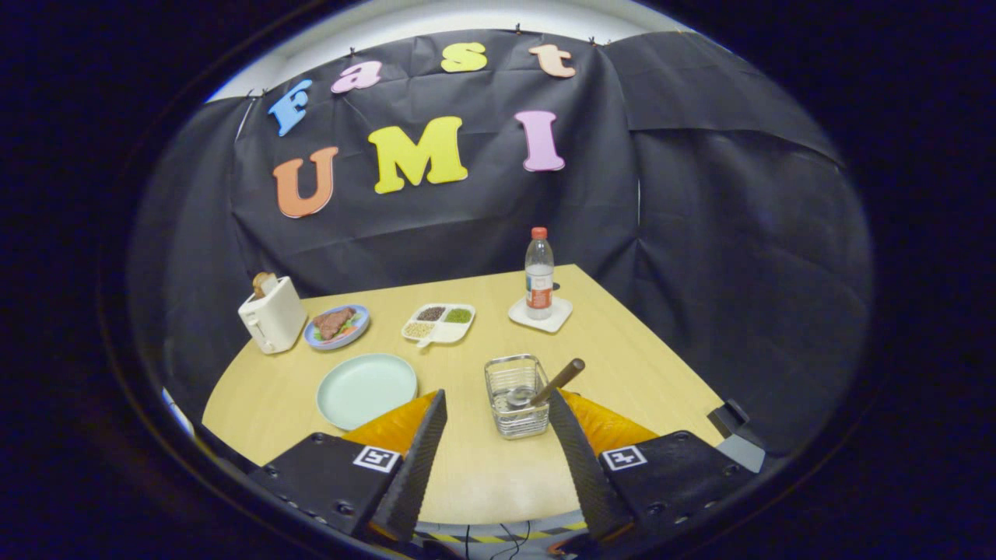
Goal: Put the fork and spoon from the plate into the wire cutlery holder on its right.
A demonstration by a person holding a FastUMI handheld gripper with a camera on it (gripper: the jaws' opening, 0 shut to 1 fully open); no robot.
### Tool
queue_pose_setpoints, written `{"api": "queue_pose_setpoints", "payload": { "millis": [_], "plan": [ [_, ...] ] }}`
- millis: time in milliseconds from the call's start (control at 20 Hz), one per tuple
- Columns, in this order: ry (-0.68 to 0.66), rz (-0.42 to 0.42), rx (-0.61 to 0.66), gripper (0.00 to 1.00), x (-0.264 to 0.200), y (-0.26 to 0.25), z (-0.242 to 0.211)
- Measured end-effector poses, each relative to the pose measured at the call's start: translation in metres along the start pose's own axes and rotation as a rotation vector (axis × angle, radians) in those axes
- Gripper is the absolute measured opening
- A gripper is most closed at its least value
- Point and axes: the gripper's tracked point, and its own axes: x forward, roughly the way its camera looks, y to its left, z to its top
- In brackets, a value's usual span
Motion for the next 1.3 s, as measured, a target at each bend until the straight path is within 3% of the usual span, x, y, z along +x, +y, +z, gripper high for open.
{"api": "queue_pose_setpoints", "payload": {
  "millis": [150, 500, 650, 1300],
  "plan": [
    [-0.111, -0.008, -0.041, 0.94, -0.013, 0.009, 0.012],
    [-0.390, 0.095, -0.102, 0.96, -0.055, 0.059, 0.040],
    [-0.460, 0.102, -0.145, 0.97, -0.068, 0.075, 0.043],
    [-0.450, 0.100, -0.170, 0.95, -0.082, 0.097, 0.038]
  ]
}}
